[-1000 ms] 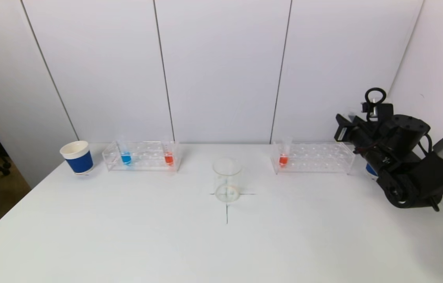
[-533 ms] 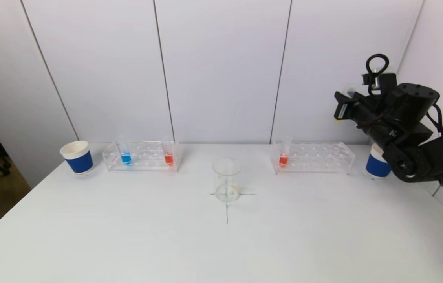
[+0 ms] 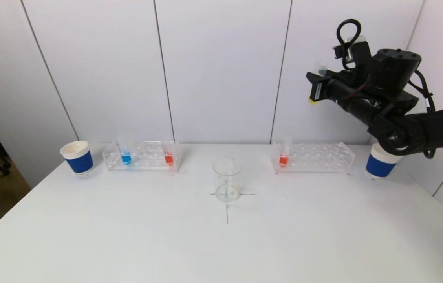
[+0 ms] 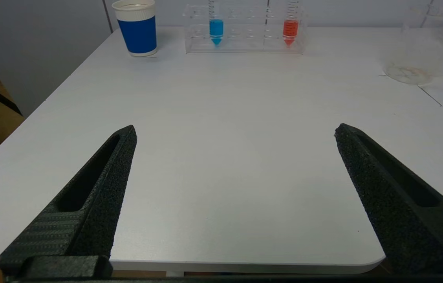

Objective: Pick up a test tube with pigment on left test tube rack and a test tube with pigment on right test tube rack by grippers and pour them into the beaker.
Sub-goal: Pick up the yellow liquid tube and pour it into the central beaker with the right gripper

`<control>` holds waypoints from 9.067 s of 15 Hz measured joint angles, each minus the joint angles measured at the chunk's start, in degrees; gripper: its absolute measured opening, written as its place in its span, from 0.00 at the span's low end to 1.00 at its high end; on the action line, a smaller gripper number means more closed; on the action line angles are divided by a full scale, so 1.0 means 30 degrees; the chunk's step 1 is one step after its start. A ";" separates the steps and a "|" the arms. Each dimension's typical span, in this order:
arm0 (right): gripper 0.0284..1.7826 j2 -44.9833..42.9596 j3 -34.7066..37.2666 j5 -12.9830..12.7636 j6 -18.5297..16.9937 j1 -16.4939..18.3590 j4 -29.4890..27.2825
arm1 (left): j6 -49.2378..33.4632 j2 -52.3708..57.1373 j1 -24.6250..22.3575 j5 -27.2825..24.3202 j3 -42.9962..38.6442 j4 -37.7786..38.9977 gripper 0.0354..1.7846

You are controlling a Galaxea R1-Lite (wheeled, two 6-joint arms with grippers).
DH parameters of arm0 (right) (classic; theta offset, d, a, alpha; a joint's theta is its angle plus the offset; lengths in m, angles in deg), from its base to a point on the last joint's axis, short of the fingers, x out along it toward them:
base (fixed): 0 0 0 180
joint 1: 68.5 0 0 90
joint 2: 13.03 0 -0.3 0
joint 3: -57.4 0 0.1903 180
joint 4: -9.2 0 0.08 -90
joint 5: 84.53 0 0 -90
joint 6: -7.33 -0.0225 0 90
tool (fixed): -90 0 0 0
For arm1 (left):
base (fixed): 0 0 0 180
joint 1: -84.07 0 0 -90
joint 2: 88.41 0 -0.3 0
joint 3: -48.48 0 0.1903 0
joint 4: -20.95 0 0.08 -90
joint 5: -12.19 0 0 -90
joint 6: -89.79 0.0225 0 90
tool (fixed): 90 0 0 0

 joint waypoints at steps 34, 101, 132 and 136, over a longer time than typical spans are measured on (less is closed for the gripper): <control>0.27 -0.0386 0.1536 0.8200 1.3491 -0.3629 -0.2381 | 0.0016 0.0000 -0.0008 0.0008 0.0000 0.0000 0.99; 0.27 0.4064 0.2052 1.0996 2.5060 -0.4482 0.0630 | 0.0008 0.0000 -0.0016 0.0008 0.0000 0.0000 0.99; 0.27 0.4758 -0.0037 1.0399 3.0322 -0.4161 -0.2723 | 0.0008 0.0000 -0.0008 0.0008 0.0000 0.0000 0.99; 0.27 0.4734 -0.0349 1.0216 3.1001 -0.4181 -0.3255 | 0.0016 0.0000 -0.0008 0.0008 0.0000 0.0000 0.99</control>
